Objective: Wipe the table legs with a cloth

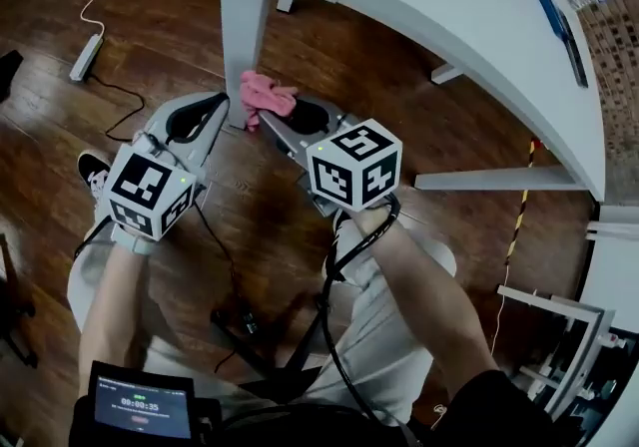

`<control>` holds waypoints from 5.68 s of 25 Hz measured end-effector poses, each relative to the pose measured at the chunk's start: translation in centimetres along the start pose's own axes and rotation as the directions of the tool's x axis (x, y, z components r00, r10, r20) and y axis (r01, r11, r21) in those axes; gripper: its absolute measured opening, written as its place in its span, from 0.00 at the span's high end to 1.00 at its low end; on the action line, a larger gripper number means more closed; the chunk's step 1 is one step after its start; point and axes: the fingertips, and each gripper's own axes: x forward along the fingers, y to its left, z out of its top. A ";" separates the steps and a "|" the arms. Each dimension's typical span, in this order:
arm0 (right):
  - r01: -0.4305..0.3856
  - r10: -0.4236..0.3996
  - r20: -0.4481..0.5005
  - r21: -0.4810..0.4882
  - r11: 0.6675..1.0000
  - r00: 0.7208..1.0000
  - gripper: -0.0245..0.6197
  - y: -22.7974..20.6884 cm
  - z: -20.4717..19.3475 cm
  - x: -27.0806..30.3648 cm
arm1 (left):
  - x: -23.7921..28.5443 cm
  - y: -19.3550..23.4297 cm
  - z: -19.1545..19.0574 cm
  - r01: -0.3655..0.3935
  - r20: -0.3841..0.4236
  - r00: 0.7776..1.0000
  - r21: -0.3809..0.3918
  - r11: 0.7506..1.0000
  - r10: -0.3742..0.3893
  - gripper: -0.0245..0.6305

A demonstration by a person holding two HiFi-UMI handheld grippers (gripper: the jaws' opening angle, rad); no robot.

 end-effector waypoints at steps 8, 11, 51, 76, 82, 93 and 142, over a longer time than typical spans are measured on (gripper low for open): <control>0.267 -0.267 0.004 -0.066 0.962 0.964 0.77 -3.3 2.8 5.7 | 0.4 9.7 0.8 -0.023 0.036 0.999 -0.059 0.998 0.025 0.96; 0.284 -0.282 0.043 -0.039 0.958 0.958 0.78 -1.5 4.3 3.8 | 0.7 10.0 2.6 0.042 0.102 0.994 -0.045 0.998 -0.037 0.96; 0.473 -0.403 -0.255 0.359 0.805 0.879 0.78 -7.2 -12.6 17.2 | 0.0 18.9 3.3 0.155 0.005 0.988 -0.071 0.985 -0.155 0.96; 0.639 -0.643 -0.455 0.766 0.070 0.616 0.78 -15.4 -36.5 29.9 | -4.2 26.4 -6.7 0.111 -0.315 0.941 -0.055 0.992 -0.123 0.96; 0.421 -0.730 -0.391 0.894 -0.155 0.560 0.79 -14.6 -34.2 29.8 | -4.2 28.3 -6.2 0.124 -0.292 0.947 -0.058 0.991 -0.135 0.96; 0.220 -0.747 -0.232 0.968 -0.118 0.622 0.79 -11.1 -24.1 26.0 | -1.5 31.8 -2.7 0.184 -0.263 0.949 0.024 0.983 -0.172 0.96; -0.024 -0.539 0.154 0.970 0.240 0.828 0.79 -2.9 0.5 14.5 | -1.3 16.6 2.2 0.598 -0.339 0.801 0.406 0.691 -0.494 0.96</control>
